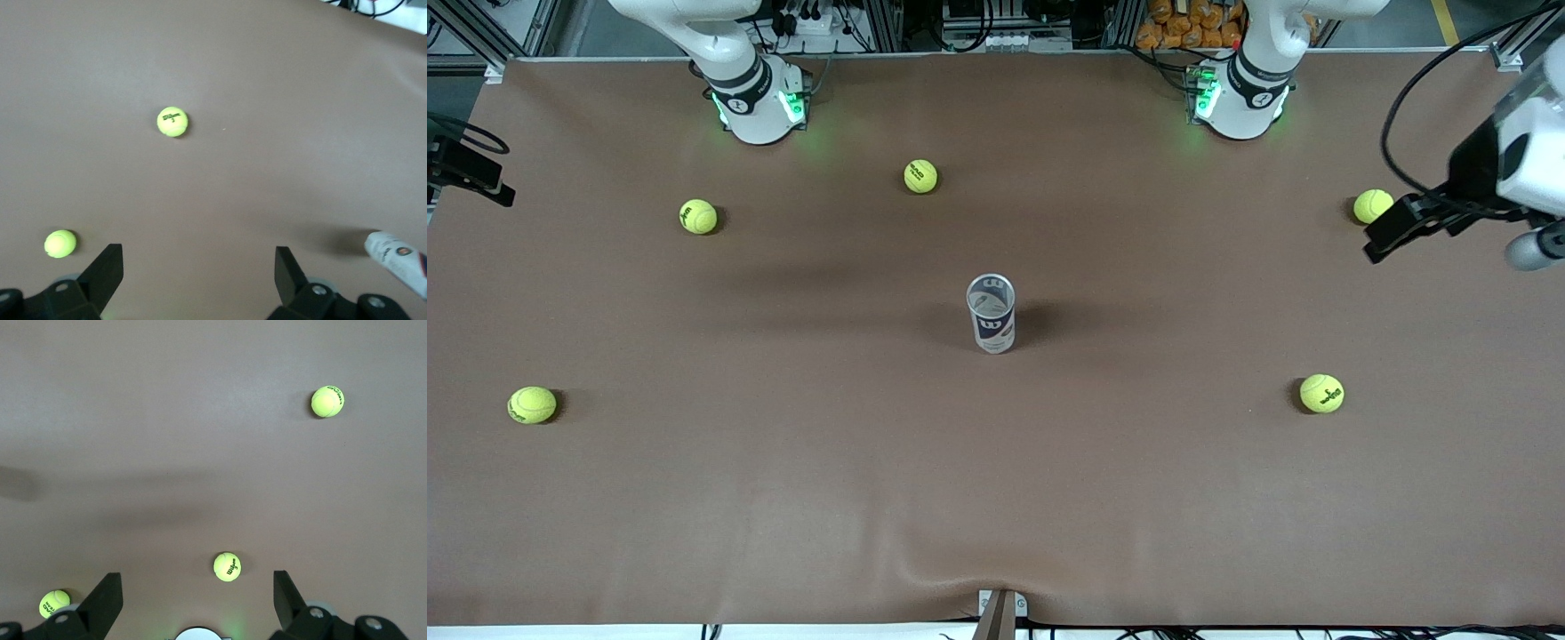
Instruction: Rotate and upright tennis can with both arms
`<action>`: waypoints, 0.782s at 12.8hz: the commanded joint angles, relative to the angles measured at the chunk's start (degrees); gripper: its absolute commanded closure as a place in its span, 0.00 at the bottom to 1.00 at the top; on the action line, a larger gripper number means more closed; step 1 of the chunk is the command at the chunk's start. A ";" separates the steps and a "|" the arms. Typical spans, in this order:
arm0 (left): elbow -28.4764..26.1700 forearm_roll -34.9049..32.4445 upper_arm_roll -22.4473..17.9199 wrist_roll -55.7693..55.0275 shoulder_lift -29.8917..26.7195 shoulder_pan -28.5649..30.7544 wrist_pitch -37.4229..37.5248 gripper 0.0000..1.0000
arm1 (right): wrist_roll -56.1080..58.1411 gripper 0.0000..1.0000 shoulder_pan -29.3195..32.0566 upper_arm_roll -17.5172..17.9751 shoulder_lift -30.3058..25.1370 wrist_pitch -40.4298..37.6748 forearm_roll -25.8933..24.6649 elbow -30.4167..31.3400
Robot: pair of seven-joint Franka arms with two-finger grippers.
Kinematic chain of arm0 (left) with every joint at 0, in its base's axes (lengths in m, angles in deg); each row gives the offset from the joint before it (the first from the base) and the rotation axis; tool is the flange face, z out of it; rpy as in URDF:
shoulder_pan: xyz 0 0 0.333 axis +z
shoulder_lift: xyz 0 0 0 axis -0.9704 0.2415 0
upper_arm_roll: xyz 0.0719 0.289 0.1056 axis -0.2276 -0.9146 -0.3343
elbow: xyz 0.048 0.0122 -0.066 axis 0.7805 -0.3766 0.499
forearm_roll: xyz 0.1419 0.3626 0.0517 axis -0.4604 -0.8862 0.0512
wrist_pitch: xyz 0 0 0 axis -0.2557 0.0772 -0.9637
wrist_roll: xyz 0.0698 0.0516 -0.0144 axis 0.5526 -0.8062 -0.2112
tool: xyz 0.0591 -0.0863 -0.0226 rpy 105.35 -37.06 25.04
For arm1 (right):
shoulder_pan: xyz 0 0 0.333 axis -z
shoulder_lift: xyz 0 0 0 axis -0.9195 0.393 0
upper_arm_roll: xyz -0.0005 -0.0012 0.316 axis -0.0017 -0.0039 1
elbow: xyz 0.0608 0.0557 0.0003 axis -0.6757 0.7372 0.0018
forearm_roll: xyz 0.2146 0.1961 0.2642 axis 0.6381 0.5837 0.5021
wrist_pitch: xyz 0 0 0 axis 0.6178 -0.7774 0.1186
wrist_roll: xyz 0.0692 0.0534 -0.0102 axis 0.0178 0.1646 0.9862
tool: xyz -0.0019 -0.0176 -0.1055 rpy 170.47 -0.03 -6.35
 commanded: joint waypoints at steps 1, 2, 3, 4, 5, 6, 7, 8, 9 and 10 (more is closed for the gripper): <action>-6.71 -1.45 1.14 3.29 -4.87 0.77 -0.53 0.00 | -0.23 0.00 1.35 0.95 -1.01 0.04 -0.76 0.97; -7.42 -1.54 1.23 3.73 -5.40 0.94 -0.61 0.00 | -0.23 0.00 1.35 0.95 -1.01 0.04 -0.85 0.97; -8.12 -1.46 1.23 3.99 -5.67 1.03 -0.61 0.00 | -0.23 0.00 1.35 0.95 -1.01 0.04 -0.85 0.97; -8.82 -1.46 1.14 4.61 -6.28 1.81 -0.88 0.00 | -0.23 0.00 1.35 0.95 -1.01 0.04 -0.85 0.97; -9.18 -1.46 1.23 6.09 -6.38 2.51 -1.40 0.00 | -0.23 0.00 1.35 0.95 -1.01 0.04 -0.85 0.97; -9.27 -1.46 1.31 8.46 -6.38 3.65 -1.93 0.00 | -0.23 0.00 1.26 0.95 -1.01 -0.04 -0.76 0.97; -9.27 -1.28 2.88 10.83 -6.29 6.45 -2.28 0.00 | -0.23 0.00 1.26 0.95 -1.01 -0.04 -0.85 0.97; -9.45 -1.19 4.55 12.77 -6.20 8.56 -3.33 0.00 | -0.23 0.00 1.35 0.95 -1.01 -0.30 -0.85 0.97; -9.80 -1.19 5.09 13.66 -5.94 9.46 -4.03 0.00 | -0.23 0.00 1.35 0.95 -1.01 -0.31 -0.85 0.97; -10.15 -1.02 5.36 13.84 -5.85 9.55 -4.83 0.00 | -0.23 0.00 1.26 0.95 -1.01 -0.31 -0.85 0.97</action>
